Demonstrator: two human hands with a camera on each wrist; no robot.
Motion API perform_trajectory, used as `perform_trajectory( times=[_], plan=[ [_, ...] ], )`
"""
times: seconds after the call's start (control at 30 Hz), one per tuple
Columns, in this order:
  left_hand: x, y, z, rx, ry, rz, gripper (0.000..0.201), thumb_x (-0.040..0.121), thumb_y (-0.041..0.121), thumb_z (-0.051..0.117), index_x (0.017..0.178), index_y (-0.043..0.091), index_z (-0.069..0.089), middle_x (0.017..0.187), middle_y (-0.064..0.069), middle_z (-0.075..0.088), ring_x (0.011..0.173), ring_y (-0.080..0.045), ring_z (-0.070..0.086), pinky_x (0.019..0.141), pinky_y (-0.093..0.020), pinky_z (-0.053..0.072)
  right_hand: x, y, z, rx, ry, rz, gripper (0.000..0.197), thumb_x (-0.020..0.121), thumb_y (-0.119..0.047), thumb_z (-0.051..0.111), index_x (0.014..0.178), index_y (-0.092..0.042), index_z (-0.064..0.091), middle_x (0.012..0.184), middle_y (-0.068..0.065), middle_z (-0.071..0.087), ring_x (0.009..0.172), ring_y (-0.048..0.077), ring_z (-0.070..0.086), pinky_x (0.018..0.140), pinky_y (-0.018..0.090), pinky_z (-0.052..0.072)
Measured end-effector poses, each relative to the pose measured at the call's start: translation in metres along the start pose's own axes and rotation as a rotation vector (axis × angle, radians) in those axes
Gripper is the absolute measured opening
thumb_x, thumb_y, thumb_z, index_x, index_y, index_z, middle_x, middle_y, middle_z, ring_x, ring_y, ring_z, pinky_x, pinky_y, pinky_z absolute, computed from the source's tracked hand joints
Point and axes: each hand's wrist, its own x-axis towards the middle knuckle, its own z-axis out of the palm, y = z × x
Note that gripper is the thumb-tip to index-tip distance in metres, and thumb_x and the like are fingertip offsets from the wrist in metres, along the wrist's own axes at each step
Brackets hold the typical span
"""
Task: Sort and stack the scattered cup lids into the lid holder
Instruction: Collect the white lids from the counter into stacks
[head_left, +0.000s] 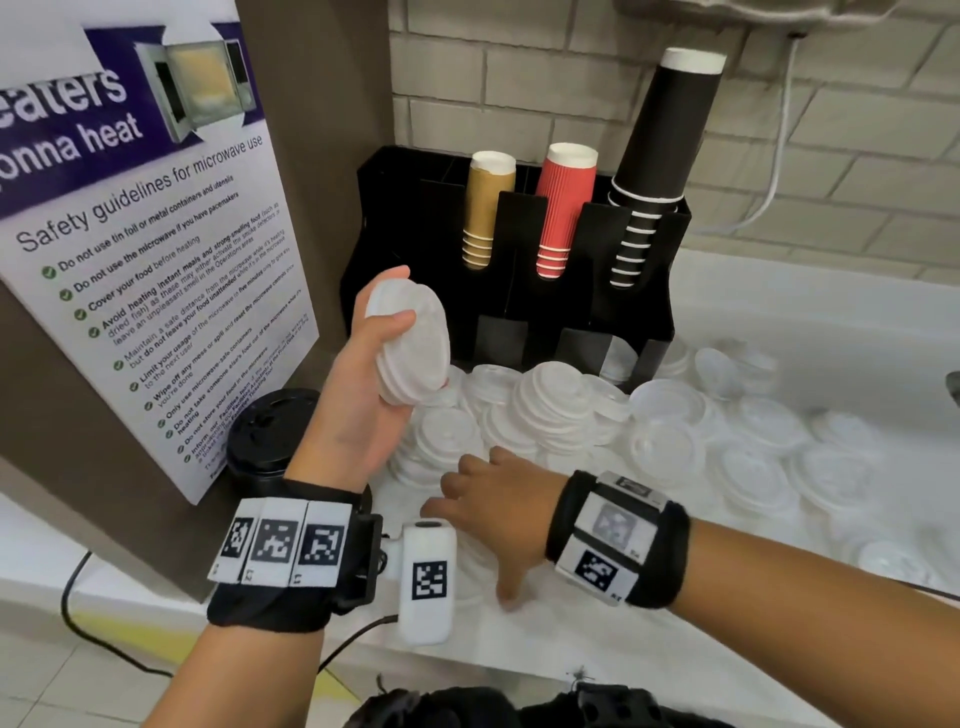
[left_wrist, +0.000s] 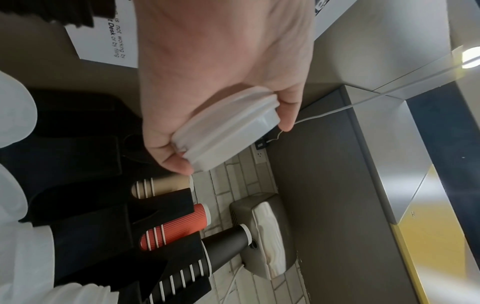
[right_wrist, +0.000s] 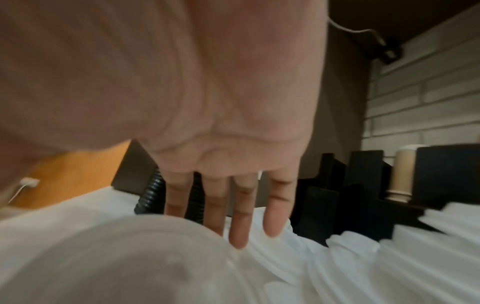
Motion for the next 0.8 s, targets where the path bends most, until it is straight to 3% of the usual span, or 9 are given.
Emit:
perform_trajectory(
  times=[0.13, 0.27, 0.33, 0.43, 0.53, 0.6, 0.63, 0.7, 0.8],
  plan=[
    [-0.003, 0.000, -0.001, 0.013, -0.001, 0.011, 0.046, 0.078, 0.025, 0.053, 0.124, 0.029, 0.053, 0.102, 0.003, 0.059, 0.093, -0.013, 0.055, 0.078, -0.031, 0.042, 0.001, 0.000, 0.002, -0.044, -0.035, 0.056, 0.106, 0.065, -0.031, 0.085, 0.147, -0.027, 0.018, 0.135, 0.011, 0.038, 0.120, 0.030, 0.037, 0.088, 0.038, 0.036],
    [-0.003, 0.000, -0.004, 0.020, 0.006, 0.015, 0.045, 0.079, 0.025, 0.053, 0.123, 0.030, 0.054, 0.095, 0.008, 0.065, 0.088, -0.010, 0.060, 0.077, -0.031, 0.043, -0.023, 0.025, -0.009, 0.271, 0.111, 0.141, 0.080, 0.064, -0.031, 0.084, 0.129, -0.029, 0.038, 0.120, 0.004, 0.042, 0.102, 0.026, 0.045, 0.076, 0.036, 0.045],
    [-0.003, -0.001, -0.005, 0.020, 0.015, 0.011, 0.044, 0.078, 0.026, 0.053, 0.122, 0.031, 0.055, 0.095, 0.008, 0.065, 0.088, -0.010, 0.060, 0.077, -0.032, 0.044, -0.045, 0.050, -0.012, 0.384, 0.165, 0.265, 0.076, 0.059, -0.039, 0.086, 0.119, -0.029, 0.041, 0.108, -0.005, 0.041, 0.092, 0.019, 0.048, 0.070, 0.032, 0.043],
    [-0.003, -0.002, -0.004, 0.032, 0.023, -0.004, 0.044, 0.077, 0.028, 0.054, 0.121, 0.034, 0.056, 0.098, 0.008, 0.062, 0.089, -0.010, 0.059, 0.076, -0.033, 0.046, -0.075, 0.089, -0.009, 0.402, 0.067, 0.518, 0.088, 0.055, -0.040, 0.088, 0.122, -0.030, 0.032, 0.110, -0.006, 0.043, 0.084, 0.015, 0.052, 0.066, 0.029, 0.045],
    [-0.004, -0.005, -0.003, 0.046, 0.024, -0.026, 0.044, 0.076, 0.029, 0.054, 0.119, 0.036, 0.056, 0.099, 0.007, 0.061, 0.088, -0.010, 0.059, 0.076, -0.033, 0.048, -0.087, 0.111, -0.006, 0.218, -0.013, 0.711, 0.099, 0.060, -0.040, 0.087, 0.136, -0.024, 0.025, 0.129, 0.005, 0.041, 0.105, 0.026, 0.054, 0.080, 0.036, 0.049],
    [-0.004, -0.006, -0.002, 0.047, 0.019, -0.026, 0.043, 0.076, 0.029, 0.054, 0.118, 0.035, 0.056, 0.099, 0.007, 0.060, 0.088, -0.010, 0.059, 0.076, -0.034, 0.048, -0.086, 0.113, -0.003, 0.014, 0.037, 0.767, 0.103, 0.062, -0.050, 0.083, 0.141, -0.022, 0.024, 0.135, 0.006, 0.035, 0.118, 0.029, 0.046, 0.094, 0.041, 0.045],
    [-0.003, -0.006, -0.002, 0.049, 0.018, -0.023, 0.042, 0.076, 0.029, 0.054, 0.118, 0.035, 0.056, 0.100, 0.006, 0.060, 0.088, -0.010, 0.059, 0.076, -0.034, 0.048, -0.083, 0.109, -0.002, -0.001, 0.103, 0.731, 0.100, 0.064, -0.053, 0.080, 0.142, -0.023, 0.026, 0.136, 0.005, 0.035, 0.120, 0.028, 0.043, 0.097, 0.041, 0.043],
    [-0.002, -0.006, -0.002, 0.046, 0.023, -0.016, 0.041, 0.076, 0.029, 0.054, 0.116, 0.034, 0.056, 0.100, 0.005, 0.060, 0.087, -0.010, 0.059, 0.075, -0.034, 0.048, -0.070, 0.088, -0.004, 0.175, 0.241, 0.517, 0.086, 0.069, -0.052, 0.077, 0.139, -0.024, 0.035, 0.133, 0.004, 0.039, 0.118, 0.025, 0.042, 0.099, 0.040, 0.041],
    [0.000, -0.006, 0.000, 0.035, 0.031, 0.000, 0.038, 0.076, 0.027, 0.054, 0.114, 0.030, 0.056, 0.098, 0.004, 0.060, 0.085, -0.010, 0.059, 0.074, -0.033, 0.045, -0.038, 0.036, -0.008, 0.416, 0.169, 0.134, 0.076, 0.074, -0.044, 0.077, 0.138, -0.023, 0.043, 0.131, 0.006, 0.044, 0.118, 0.026, 0.045, 0.097, 0.042, 0.043]
  ],
)
